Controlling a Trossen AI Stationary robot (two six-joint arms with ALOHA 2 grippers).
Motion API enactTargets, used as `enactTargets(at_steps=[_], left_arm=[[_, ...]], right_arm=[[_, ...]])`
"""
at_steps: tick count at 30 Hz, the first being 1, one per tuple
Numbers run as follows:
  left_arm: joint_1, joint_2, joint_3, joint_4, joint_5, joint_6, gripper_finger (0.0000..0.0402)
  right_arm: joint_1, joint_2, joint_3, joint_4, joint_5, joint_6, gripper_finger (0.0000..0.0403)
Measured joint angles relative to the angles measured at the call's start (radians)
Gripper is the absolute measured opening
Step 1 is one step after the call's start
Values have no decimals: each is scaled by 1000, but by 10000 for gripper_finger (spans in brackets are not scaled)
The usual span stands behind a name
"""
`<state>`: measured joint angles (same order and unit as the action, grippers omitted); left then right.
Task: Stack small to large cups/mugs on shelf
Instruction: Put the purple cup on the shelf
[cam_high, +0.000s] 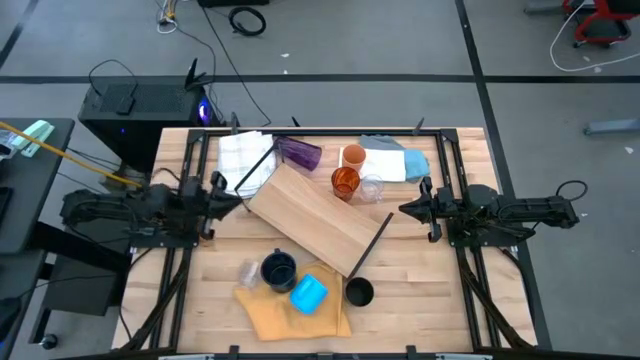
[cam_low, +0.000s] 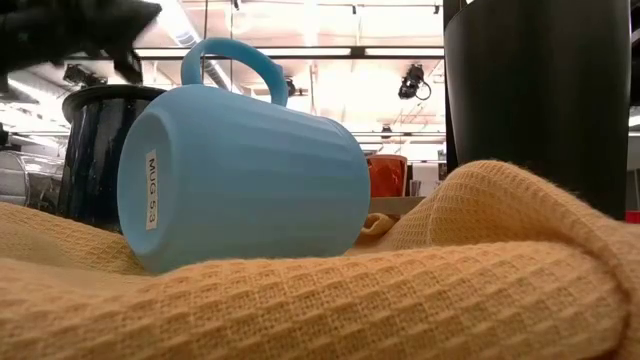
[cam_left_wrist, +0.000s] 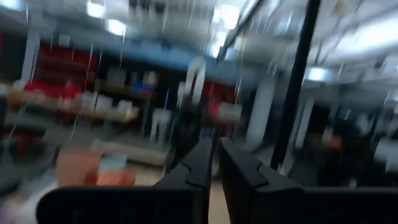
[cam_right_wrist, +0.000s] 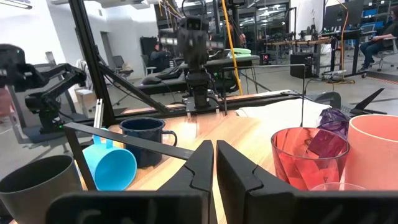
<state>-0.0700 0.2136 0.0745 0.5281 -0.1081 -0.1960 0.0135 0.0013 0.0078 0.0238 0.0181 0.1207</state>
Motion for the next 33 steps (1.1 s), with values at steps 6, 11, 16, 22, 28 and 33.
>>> enactTargets(at_steps=[6, 11, 16, 22, 28, 33], left_arm=[[4, 181, 245, 66, -47, 160, 48], [57, 467, 582, -134, -31, 245, 60], [114, 734, 887, -383, 124, 265, 75], [122, 975, 1196, -416, 184, 234, 85], [122, 1236, 1538, -658, 100, 221, 88], [121, 1454, 1892, -1027, 77, 151, 102]], right_arm=[[0, 0, 0, 0, 0, 0, 27], [0, 0, 0, 0, 0, 0, 27], [0, 0, 0, 0, 0, 0, 27], [0, 0, 0, 0, 0, 0, 27], [0, 0, 0, 0, 0, 0, 27], [0, 1, 0, 0, 0, 0, 27]])
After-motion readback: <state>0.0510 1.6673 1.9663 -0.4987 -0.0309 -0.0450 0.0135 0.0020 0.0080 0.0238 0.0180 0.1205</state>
